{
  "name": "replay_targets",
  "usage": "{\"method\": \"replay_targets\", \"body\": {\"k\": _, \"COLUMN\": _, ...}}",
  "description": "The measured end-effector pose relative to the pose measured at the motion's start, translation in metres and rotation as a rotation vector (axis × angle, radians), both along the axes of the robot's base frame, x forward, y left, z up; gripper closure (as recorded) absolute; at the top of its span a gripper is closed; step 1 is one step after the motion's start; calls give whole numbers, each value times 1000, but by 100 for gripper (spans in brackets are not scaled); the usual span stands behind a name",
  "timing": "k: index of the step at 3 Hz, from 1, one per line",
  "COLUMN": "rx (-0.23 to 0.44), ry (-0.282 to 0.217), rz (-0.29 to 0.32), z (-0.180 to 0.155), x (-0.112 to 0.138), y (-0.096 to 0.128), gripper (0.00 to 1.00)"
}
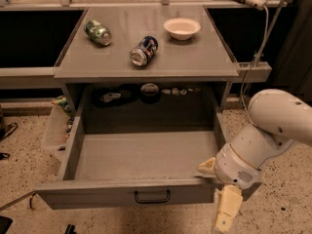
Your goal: Open top drawer
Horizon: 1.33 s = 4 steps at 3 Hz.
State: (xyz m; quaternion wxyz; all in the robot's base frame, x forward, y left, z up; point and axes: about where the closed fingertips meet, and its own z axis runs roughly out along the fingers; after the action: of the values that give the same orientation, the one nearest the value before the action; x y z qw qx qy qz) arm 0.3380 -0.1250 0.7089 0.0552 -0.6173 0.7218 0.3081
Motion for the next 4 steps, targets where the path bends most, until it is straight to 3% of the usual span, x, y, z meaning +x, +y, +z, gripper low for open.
{"method": "replay_targets", "body": {"k": 1, "rx": 10, "ry": 9, "rz": 6, "z": -6, "x": -3, "y": 4, "gripper": 0}}
{"method": "replay_targets", "body": {"k": 2, "rx": 38, "ry": 50, "rz": 26, "z": -12, "x": -25, "y": 14, "gripper": 0}}
{"method": "replay_targets", "body": {"k": 3, "rx": 38, "ry": 51, "rz": 26, "z": -10, "x": -25, "y": 14, "gripper": 0}}
{"method": "replay_targets", "body": {"k": 4, "rx": 33, "ry": 61, "rz": 7, "z": 3, "x": -49, "y": 7, "gripper": 0}}
